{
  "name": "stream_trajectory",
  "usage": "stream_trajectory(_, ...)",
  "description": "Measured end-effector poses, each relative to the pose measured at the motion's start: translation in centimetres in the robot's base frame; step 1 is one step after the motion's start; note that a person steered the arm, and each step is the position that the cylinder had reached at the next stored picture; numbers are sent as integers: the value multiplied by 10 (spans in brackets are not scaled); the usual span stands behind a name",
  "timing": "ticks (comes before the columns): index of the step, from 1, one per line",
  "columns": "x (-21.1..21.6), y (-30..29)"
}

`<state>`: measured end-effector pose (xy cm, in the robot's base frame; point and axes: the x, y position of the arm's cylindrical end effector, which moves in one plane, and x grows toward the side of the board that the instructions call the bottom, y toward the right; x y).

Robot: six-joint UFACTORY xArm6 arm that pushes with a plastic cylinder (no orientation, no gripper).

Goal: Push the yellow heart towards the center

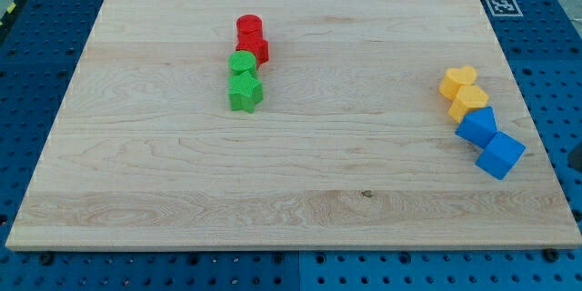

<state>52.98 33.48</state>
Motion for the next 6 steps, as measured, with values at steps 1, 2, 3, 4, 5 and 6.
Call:
stream_trajectory(1, -28, 7)
stream_trajectory(2, -58, 9)
stream_trajectory(3, -78, 8)
stream_trajectory(4, -96, -7)
stream_trajectory(5, -101, -27)
stream_trajectory(6, -103, -80)
